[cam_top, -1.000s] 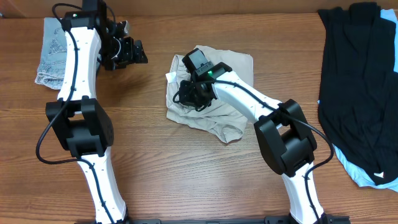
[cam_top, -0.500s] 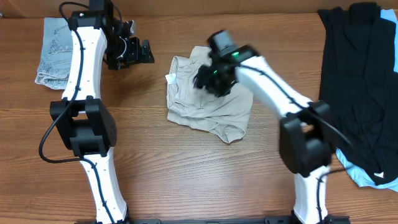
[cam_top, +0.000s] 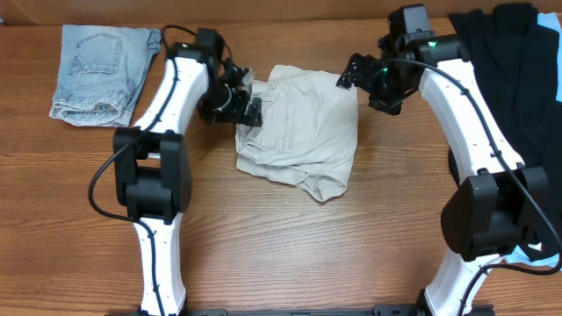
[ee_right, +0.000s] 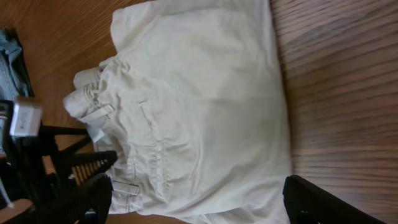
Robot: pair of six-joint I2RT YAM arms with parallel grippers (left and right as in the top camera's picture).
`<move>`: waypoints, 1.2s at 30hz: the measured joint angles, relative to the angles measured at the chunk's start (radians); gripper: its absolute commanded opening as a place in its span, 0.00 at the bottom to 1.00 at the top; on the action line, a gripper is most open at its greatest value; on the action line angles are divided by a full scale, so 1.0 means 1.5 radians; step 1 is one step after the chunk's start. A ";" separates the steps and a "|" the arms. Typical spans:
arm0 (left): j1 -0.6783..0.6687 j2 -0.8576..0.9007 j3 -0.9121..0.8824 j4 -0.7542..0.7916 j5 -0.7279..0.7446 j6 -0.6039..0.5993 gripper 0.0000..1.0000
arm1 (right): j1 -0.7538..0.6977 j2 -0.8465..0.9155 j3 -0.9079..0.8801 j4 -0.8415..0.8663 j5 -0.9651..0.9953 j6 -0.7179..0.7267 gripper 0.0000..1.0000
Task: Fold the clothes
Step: 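Grasp the folded shorts with the left gripper and lift them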
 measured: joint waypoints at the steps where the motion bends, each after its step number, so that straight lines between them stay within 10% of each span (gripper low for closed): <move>1: -0.006 0.000 -0.007 0.008 -0.002 0.002 1.00 | -0.003 0.000 0.000 -0.002 0.002 -0.003 0.92; 18: -0.076 -0.003 -0.062 0.114 -0.038 0.012 0.97 | -0.002 0.000 0.000 -0.010 0.021 -0.009 0.92; 27: -0.084 -0.021 -0.124 0.220 -0.039 -0.023 0.06 | -0.002 0.000 0.000 -0.015 0.021 -0.019 0.82; 36: -0.084 -0.024 -0.127 0.222 -0.025 -0.053 0.04 | -0.002 0.000 0.000 -0.015 0.030 -0.022 0.79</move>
